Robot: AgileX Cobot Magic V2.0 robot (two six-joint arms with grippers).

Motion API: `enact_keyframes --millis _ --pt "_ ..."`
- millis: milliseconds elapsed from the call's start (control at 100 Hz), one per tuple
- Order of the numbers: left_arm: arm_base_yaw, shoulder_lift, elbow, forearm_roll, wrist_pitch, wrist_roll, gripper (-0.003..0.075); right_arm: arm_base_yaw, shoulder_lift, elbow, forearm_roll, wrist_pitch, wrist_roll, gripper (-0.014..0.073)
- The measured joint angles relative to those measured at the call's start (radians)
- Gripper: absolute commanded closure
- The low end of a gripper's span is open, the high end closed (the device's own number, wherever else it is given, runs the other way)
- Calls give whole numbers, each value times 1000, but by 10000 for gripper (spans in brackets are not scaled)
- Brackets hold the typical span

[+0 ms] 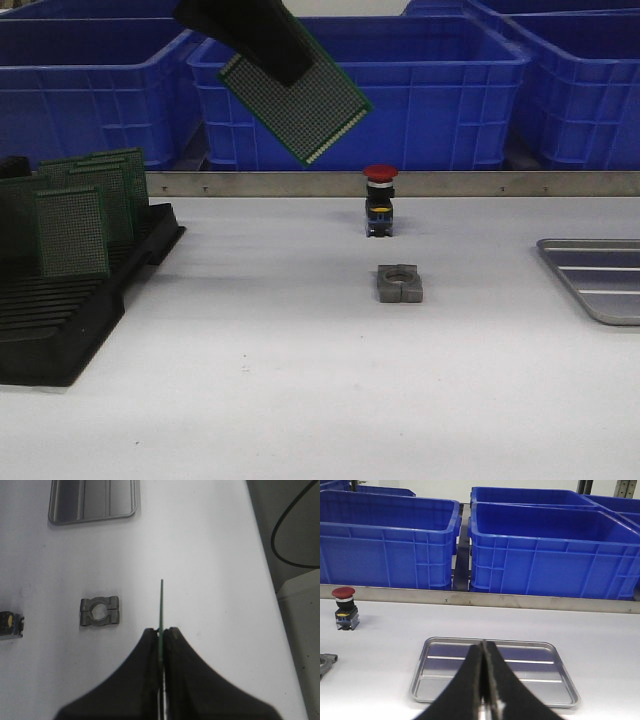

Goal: Place circuit board on tray

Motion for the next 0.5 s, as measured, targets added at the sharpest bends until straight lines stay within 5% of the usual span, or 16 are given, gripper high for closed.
enact_keyframes --millis 180,500 --pt "-3 0 0 0 0 0 741 2 0 -17 4 40 0 701" --pt "-3 0 0 0 -1 0 741 3 123 -278 62 448 0 701"
